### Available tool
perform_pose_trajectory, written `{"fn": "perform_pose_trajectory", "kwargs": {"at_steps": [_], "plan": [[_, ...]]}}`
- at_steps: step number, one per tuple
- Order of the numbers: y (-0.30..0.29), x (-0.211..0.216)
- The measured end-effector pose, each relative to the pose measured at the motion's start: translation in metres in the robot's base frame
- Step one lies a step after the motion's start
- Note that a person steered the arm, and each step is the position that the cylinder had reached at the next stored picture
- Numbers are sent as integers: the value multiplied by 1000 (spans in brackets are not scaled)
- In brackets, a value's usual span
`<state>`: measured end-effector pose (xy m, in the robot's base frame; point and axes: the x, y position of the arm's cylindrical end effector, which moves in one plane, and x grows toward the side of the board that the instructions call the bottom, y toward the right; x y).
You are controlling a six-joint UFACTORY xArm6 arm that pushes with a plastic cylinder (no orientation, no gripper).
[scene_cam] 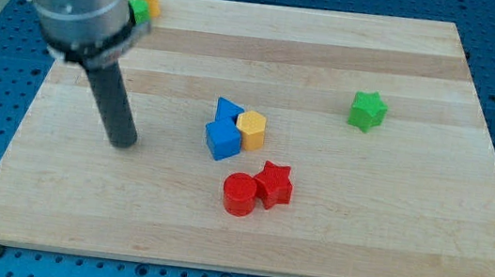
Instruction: Push the blue blocks to the bottom right of the green circle
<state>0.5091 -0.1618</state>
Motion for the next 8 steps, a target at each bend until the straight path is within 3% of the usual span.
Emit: {"fn": "perform_pose_trajectory", "kwargs": {"at_steps": [1,2,4,8], "plan": [[36,54],[80,51],[121,-4],[101,-99]]}}
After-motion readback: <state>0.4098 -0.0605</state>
